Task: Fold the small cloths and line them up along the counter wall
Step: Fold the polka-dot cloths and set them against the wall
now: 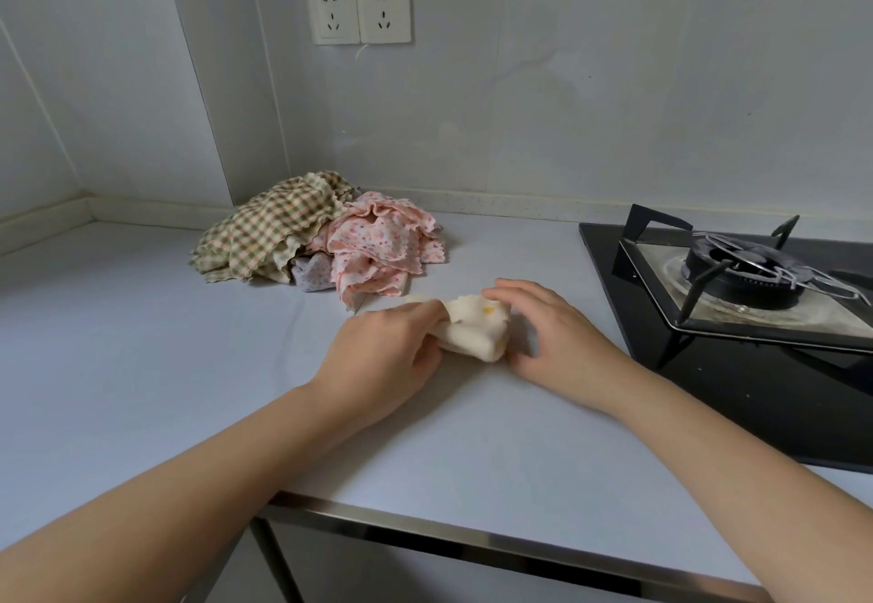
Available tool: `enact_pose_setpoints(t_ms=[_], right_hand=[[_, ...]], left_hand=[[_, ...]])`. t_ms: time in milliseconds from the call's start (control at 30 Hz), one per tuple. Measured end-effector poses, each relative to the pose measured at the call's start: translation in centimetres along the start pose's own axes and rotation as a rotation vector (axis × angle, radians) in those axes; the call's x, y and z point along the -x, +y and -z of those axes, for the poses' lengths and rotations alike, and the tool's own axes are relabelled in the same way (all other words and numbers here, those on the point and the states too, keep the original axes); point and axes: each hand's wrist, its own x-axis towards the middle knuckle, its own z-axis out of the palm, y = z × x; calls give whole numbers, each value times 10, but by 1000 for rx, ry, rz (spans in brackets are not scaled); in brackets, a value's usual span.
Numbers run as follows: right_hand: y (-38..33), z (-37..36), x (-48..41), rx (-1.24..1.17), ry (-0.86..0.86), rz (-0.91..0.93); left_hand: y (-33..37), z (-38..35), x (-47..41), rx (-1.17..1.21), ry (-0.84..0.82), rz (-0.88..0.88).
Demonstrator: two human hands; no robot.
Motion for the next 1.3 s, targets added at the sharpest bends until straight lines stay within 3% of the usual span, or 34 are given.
enact_pose_setpoints(t_ms=[133, 233, 333, 433, 633, 900, 1167, 1300], right_hand=[[-3, 4, 3, -291, -28, -100], [-7, 7, 0, -640, 40, -153], [-9, 15, -1, -825, 119, -149], [-8, 21, 0, -909, 158, -127], [-9, 29, 0, -1050, 154, -86], [-15, 32, 3, -1107, 153, -74], [-28, 22, 7, -805, 318, -70], [-25, 17, 8, -783, 274, -163]], left_hand=[[-2, 7, -6, 545, 63, 243], [-4, 9, -9, 753, 55, 325], [-5, 13, -8, 902, 27, 312], [-4, 26, -6, 829, 10, 109], [6, 50, -15, 307, 74, -231], [8, 61, -22, 393, -100, -239], [-3, 62, -24, 704, -298, 3], [-15, 50, -36, 891, -507, 77]])
